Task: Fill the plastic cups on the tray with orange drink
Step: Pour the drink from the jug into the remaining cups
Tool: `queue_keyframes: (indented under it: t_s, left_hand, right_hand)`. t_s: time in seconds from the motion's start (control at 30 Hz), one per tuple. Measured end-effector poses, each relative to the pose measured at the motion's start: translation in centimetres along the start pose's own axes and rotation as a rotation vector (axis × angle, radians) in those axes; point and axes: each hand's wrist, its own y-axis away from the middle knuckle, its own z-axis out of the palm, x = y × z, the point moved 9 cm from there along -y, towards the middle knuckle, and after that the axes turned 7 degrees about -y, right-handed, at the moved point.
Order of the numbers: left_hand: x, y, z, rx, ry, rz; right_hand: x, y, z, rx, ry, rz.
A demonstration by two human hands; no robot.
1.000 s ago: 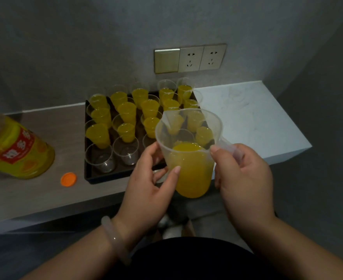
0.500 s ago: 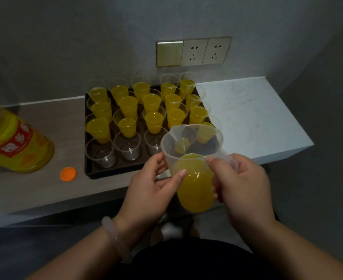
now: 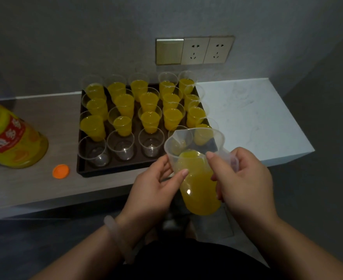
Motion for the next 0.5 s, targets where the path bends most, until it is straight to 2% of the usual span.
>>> queue_keyframes:
  t_s: [0.27, 0.5]
  left_hand:
    - [-0.5, -1.1, 0.6, -0.167, -0.063, -0.055]
    - [-1.5, -1.7, 0.3, -0.176, -0.066, -0.143]
  right_hand:
    - [-0.2, -1.1, -0.2, -0.005, 0.055, -0.017]
    - [-0.7, -1.6, -0.3, -0.013, 0.053, -0.031]
